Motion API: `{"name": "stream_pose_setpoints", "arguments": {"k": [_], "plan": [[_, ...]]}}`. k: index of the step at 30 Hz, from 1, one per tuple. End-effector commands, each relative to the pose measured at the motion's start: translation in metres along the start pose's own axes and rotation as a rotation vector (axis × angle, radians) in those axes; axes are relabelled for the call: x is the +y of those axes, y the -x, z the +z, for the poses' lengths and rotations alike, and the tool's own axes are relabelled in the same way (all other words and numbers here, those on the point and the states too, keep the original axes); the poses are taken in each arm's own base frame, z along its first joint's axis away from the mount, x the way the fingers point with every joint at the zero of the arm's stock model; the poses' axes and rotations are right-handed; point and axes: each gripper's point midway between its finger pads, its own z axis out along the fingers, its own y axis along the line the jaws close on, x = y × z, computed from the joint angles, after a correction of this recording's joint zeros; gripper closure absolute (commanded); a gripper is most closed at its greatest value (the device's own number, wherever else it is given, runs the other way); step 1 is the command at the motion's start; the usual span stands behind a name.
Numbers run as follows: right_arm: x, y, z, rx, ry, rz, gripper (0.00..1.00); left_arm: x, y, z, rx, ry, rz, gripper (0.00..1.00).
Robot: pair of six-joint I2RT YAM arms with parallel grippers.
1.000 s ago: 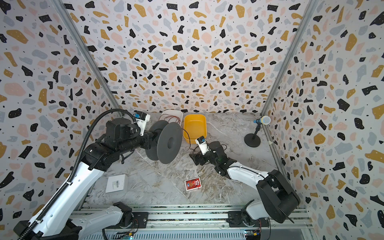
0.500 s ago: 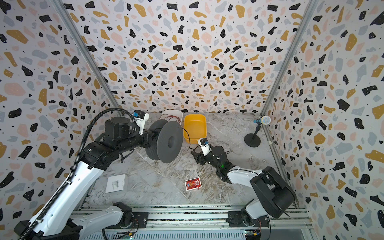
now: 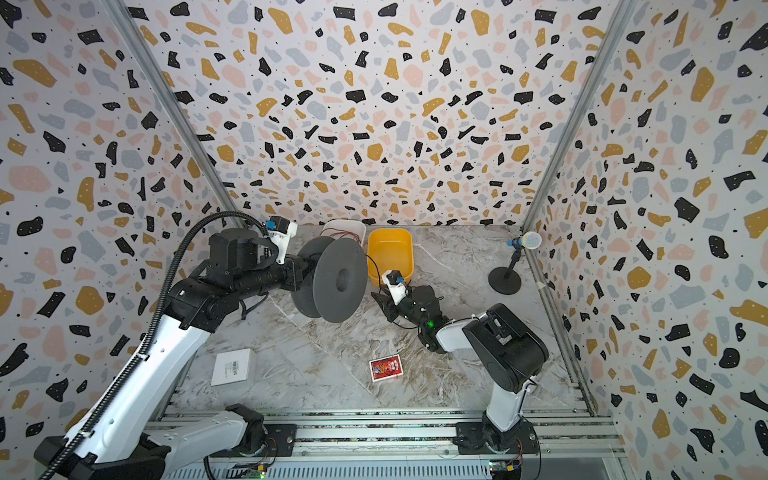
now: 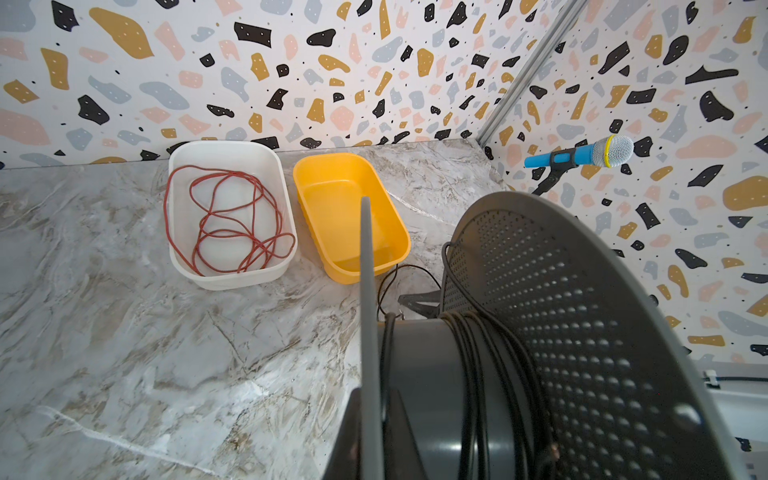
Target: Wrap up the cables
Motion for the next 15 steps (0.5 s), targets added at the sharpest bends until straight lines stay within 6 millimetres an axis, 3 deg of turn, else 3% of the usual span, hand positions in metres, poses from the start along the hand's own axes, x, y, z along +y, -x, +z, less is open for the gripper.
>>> {"name": "stream_pose_setpoints", "arguments": {"k": [1,3,5,11,15], "plan": [[0.009,0.022,0.006,-0.070,0.046,-0.005,0.78,-0.020,0.042,-0.021,-0.148,-0.094,0.014,1.00],[0.010,0.020,0.006,-0.067,0.050,0.004,0.90,-0.014,0.044,-0.022,-0.155,-0.080,0.004,1.00],[0.012,0.019,0.005,-0.060,0.051,0.013,0.97,-0.006,0.046,-0.023,-0.165,-0.057,-0.011,1.00],[0.022,-0.007,0.020,0.089,-0.036,0.026,1.00,0.012,0.061,-0.026,-0.244,-0.066,-0.132,1.00],[0.039,-0.023,0.032,0.175,-0.060,0.005,1.00,0.037,0.070,-0.030,-0.288,-0.005,-0.217,1.00]]}}
